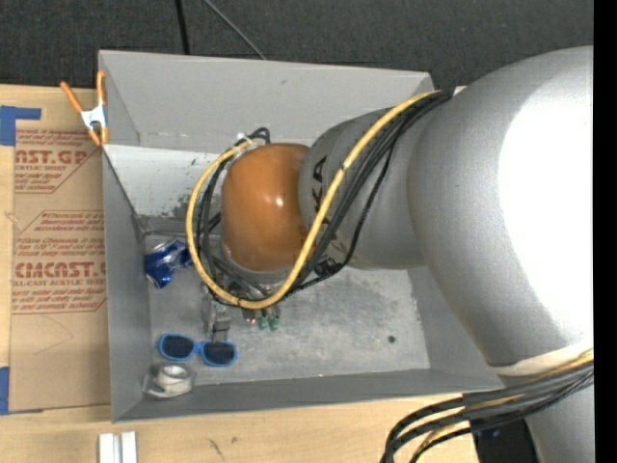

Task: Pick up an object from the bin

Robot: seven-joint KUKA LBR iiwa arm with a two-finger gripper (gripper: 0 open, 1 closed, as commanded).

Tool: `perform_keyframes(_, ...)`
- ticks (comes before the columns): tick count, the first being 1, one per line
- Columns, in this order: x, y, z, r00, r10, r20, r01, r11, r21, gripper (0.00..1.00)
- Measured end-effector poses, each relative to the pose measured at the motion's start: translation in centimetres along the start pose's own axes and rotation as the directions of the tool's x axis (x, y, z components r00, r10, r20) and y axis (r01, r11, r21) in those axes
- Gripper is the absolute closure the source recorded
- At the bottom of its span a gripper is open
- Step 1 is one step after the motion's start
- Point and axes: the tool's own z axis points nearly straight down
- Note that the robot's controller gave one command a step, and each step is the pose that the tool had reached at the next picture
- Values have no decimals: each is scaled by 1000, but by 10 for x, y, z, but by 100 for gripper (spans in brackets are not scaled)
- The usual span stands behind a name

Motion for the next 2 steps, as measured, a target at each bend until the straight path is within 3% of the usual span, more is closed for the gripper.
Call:
perform_keyframes(1,0,0,0,1000,0,0,0,1000,0,0)
perform_keyframes(2,17,22,42,1000,1,-4,-1,1000,0,0)
